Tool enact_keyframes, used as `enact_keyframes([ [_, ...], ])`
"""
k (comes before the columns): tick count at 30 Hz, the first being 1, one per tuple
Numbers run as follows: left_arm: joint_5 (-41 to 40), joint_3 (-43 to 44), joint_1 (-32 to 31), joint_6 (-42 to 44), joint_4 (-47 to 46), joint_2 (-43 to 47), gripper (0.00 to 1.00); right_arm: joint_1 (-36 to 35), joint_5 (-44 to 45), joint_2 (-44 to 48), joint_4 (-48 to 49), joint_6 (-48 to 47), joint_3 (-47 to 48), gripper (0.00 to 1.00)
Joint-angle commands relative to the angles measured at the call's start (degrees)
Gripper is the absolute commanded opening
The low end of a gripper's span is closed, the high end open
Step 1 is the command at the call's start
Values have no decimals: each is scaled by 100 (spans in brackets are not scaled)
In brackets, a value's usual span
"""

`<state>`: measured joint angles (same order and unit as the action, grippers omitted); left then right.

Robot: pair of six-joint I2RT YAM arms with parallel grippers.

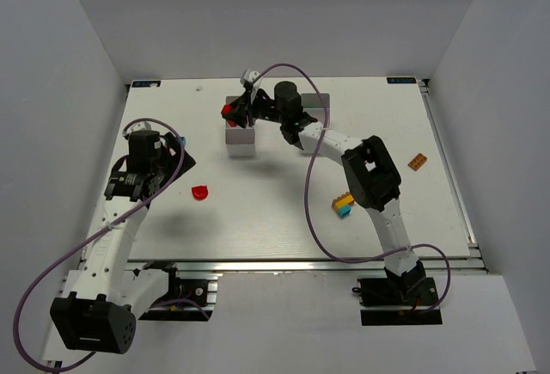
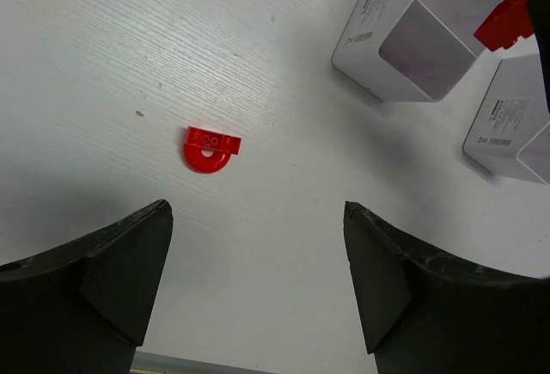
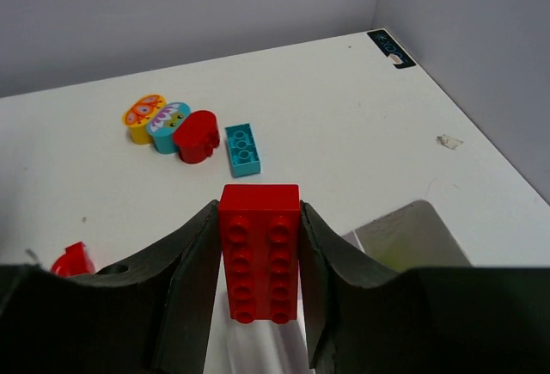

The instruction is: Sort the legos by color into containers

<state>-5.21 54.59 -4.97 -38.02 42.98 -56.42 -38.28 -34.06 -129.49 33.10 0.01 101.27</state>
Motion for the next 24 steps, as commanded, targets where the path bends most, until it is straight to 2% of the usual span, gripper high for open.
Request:
enact_keyframes([
  [1,-24,-80,23,-48,-97,79,90,5,198,-102,548,-370,489,5],
  [8,-68,-168,23,-48,61,228,90,14,392,-348,575,-695,534,10],
  [12,-50,-238,23,-83,88,290,90,5,480,-419,504,-845,464,19],
  [17,-24,-256,23,-100,79,325,90,14,515,-463,425,-985,419,22],
  [24,47,-282,23,-135,35,316,90,14,532,-533,311,-1117,340,34],
])
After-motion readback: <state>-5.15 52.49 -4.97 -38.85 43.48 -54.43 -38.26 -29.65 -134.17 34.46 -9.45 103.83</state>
